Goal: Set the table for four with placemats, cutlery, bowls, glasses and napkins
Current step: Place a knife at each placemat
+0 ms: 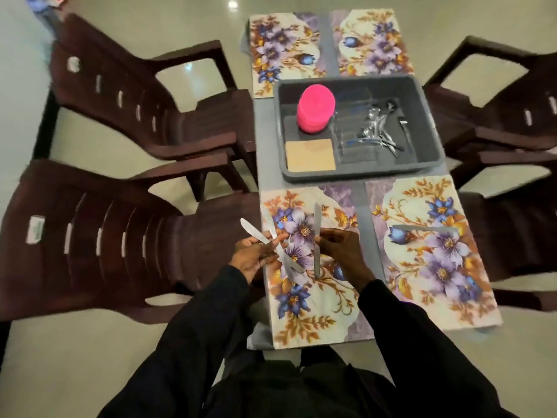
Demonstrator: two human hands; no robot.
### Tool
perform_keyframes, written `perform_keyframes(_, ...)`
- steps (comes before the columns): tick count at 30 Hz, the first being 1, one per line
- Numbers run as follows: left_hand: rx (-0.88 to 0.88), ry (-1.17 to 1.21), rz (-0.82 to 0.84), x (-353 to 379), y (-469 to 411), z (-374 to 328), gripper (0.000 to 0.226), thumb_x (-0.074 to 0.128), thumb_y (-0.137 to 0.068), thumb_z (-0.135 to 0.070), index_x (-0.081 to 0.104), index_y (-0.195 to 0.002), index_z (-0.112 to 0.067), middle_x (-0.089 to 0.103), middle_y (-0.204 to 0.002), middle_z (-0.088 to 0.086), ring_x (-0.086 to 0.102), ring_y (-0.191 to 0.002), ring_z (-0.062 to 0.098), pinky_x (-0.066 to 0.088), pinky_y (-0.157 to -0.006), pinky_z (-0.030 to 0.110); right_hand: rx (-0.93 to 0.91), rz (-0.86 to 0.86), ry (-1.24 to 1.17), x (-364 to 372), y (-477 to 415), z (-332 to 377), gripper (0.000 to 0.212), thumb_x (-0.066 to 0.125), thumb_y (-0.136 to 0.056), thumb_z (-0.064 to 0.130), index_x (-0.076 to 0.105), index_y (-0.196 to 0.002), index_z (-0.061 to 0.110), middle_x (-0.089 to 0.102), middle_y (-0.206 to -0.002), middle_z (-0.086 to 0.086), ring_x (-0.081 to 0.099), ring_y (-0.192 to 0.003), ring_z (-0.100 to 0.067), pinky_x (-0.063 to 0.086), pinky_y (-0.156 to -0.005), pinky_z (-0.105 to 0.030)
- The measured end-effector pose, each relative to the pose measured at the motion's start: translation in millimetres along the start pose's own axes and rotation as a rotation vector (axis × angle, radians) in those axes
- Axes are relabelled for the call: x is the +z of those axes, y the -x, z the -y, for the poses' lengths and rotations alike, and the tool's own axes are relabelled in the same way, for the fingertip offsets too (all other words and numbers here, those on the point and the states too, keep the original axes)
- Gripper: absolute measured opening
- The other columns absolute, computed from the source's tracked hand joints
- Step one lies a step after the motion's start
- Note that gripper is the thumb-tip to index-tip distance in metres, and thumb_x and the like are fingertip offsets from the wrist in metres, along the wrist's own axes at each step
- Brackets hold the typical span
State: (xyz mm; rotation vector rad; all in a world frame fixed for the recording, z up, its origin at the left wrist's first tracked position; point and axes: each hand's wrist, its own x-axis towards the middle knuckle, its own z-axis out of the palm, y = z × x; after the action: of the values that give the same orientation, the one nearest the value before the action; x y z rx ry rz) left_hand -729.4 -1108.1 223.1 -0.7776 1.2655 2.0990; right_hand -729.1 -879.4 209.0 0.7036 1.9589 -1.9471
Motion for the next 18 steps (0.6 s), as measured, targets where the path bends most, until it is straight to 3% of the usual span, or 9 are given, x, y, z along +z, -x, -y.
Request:
perform_keyframes(3,-0.044,-0.076,0.045,-7.0,-12.2,-12.0,0.031,0.072,-0.082,0.003,0.067,-0.113,0.006,0.074,-0.115,0.018,0.076,-0.096,0.024,0.064,-0.074,0.034,0.045,-0.178,-0.060,6.0,12.4,-17.8,0.028,0.082,-0.080,0.000,0.072,-0.105,-0.010,0.074,-0.095,-0.024,0.069,-0.079,-0.025,0.061,-0.068,-0.030)
perform_keyframes(7,-0.122,-0.209,0.098,-13.5,-22.6,-22.6,0.013,0.060,-0.090,0.011,0.068,-0.098,0.005,0.078,-0.092,0.011,0.076,-0.073,0.017,0.062,-0.062,0.027,0.080,-0.334,-0.136,15.4,35.6,-38.4,0.017,0.085,-0.078,0.005,0.077,-0.093,0.000,0.076,-0.088,-0.016,0.070,-0.075,-0.020,0.061,-0.071,-0.034)
perform_keyframes(11,-0.174,-0.322,0.145,-20.1,-33.6,-22.9,0.017,0.060,-0.091,0.011,0.070,-0.087,-0.001,0.077,-0.085,0.002,0.074,-0.065,0.012,0.058,-0.056,0.022,0.176,-0.538,-0.279,26.6,51.7,-70.0,0.017,0.081,-0.081,0.001,0.076,-0.097,-0.001,0.075,-0.095,-0.017,0.071,-0.082,-0.026,0.063,-0.071,-0.031)
perform_keyframes(14,-0.219,-0.358,0.166,-24.5,-39.1,-24.3,0.012,0.062,-0.091,0.010,0.070,-0.094,0.001,0.078,-0.081,0.003,0.074,-0.067,0.011,0.058,-0.056,0.022,0.206,-0.641,-0.351,36.4,62.7,-90.2,0.014,0.081,-0.083,0.004,0.077,-0.096,0.001,0.075,-0.104,-0.017,0.073,-0.093,-0.030,0.062,-0.074,-0.034)
perform_keyframes(18,-0.252,-0.395,0.177,-27.6,-48.9,-27.1,0.029,0.067,-0.090,0.007,0.065,-0.118,0.010,0.074,-0.101,0.013,0.076,-0.077,0.015,0.060,-0.060,0.025,0.260,-0.782,-0.300,46.5,71.0,-115.1,0.011,0.081,-0.085,0.012,0.077,-0.095,0.009,0.076,-0.101,-0.009,0.074,-0.091,-0.024,0.063,-0.079,-0.035)
